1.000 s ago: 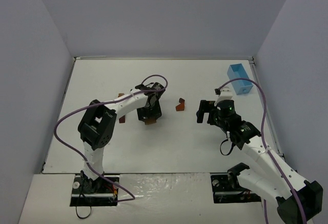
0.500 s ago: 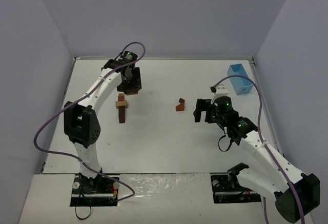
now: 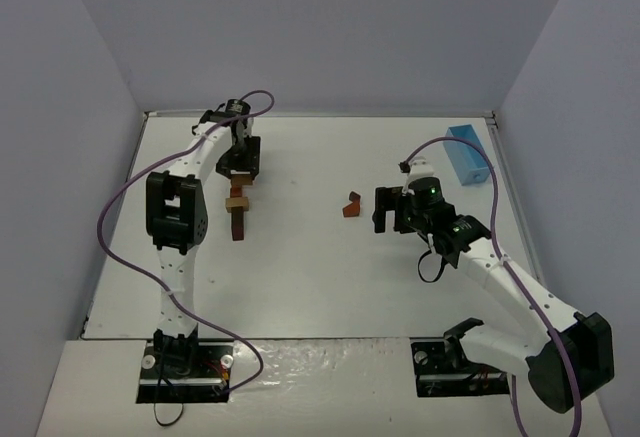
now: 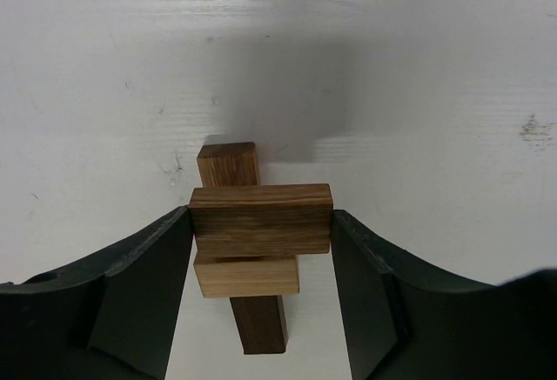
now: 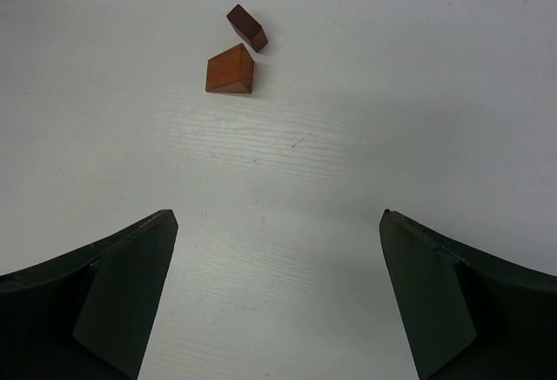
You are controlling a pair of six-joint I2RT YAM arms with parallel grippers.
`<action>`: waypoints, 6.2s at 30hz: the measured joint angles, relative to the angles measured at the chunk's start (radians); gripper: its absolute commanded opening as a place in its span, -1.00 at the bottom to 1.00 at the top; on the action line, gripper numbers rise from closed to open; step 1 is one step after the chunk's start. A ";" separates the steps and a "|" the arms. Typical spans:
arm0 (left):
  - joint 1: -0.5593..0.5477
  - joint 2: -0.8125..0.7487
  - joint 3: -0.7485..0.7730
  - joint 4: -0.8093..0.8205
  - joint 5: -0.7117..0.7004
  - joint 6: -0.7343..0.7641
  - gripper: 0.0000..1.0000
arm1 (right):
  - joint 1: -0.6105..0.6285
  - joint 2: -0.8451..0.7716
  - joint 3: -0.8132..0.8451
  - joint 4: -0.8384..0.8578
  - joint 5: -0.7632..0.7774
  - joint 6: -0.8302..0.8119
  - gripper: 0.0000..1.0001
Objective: Build the wood block tower
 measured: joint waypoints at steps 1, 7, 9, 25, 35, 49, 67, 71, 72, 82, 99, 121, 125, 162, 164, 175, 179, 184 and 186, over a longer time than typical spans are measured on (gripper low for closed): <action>0.004 0.010 0.002 0.000 0.004 0.008 -0.95 | 0.000 0.007 0.004 0.000 0.000 -0.002 1.00; 0.037 0.026 0.008 -0.001 0.021 0.047 -0.95 | 0.000 0.028 0.013 0.000 -0.004 -0.013 1.00; 0.044 0.026 0.008 0.000 0.024 0.057 -0.95 | 0.000 0.030 0.013 0.000 -0.004 -0.015 1.00; 0.053 0.027 -0.005 0.054 0.041 0.075 -0.95 | 0.000 0.031 0.013 0.001 -0.007 -0.018 1.00; 0.055 0.028 -0.066 0.093 0.053 0.070 -0.96 | 0.000 0.031 0.013 0.001 -0.007 -0.019 1.00; 0.064 0.028 -0.083 0.117 0.057 0.066 -0.94 | 0.000 0.031 0.013 0.001 -0.007 -0.018 1.00; 0.065 0.013 -0.113 0.143 0.054 0.045 -0.38 | 0.000 0.031 0.013 0.001 -0.007 -0.020 1.00; 0.065 0.012 -0.113 0.143 0.053 0.043 -0.23 | 0.000 0.031 0.013 0.001 -0.007 -0.020 1.00; 0.065 0.012 -0.113 0.143 0.053 0.041 -0.21 | 0.000 0.031 0.013 0.001 -0.007 -0.020 1.00; 0.065 0.011 -0.114 0.144 0.051 0.032 0.04 | 0.000 0.031 0.013 0.001 -0.007 -0.020 1.00; 0.065 0.006 -0.139 0.136 0.032 0.027 0.29 | 0.000 0.030 0.013 0.002 -0.007 -0.020 1.00; 0.065 -0.023 -0.158 0.135 0.030 -0.008 0.36 | -0.005 0.014 0.012 0.008 -0.037 -0.020 1.00; 0.065 -0.023 -0.168 0.134 0.032 -0.018 0.35 | -0.005 0.010 0.011 0.008 -0.038 -0.020 1.00; 0.066 -0.098 -0.183 0.127 0.060 -0.032 0.23 | -0.005 0.003 -0.001 0.008 -0.038 -0.020 1.00; 0.066 -0.103 -0.154 0.124 0.040 -0.032 0.11 | -0.005 0.003 -0.001 0.008 -0.038 -0.020 1.00; 0.092 -0.073 -0.010 0.128 -0.035 -0.051 -0.24 | -0.005 0.004 0.000 0.008 -0.041 -0.021 1.00; 0.102 -0.029 0.002 0.125 -0.037 -0.051 -0.27 | -0.005 0.004 0.000 0.008 -0.041 -0.021 1.00; 0.104 0.026 0.002 0.119 -0.037 -0.050 -0.29 | -0.005 0.006 0.000 0.008 -0.041 -0.021 1.00; 0.104 0.038 0.002 0.118 -0.037 -0.048 -0.30 | -0.005 0.006 0.000 0.008 -0.041 -0.021 1.00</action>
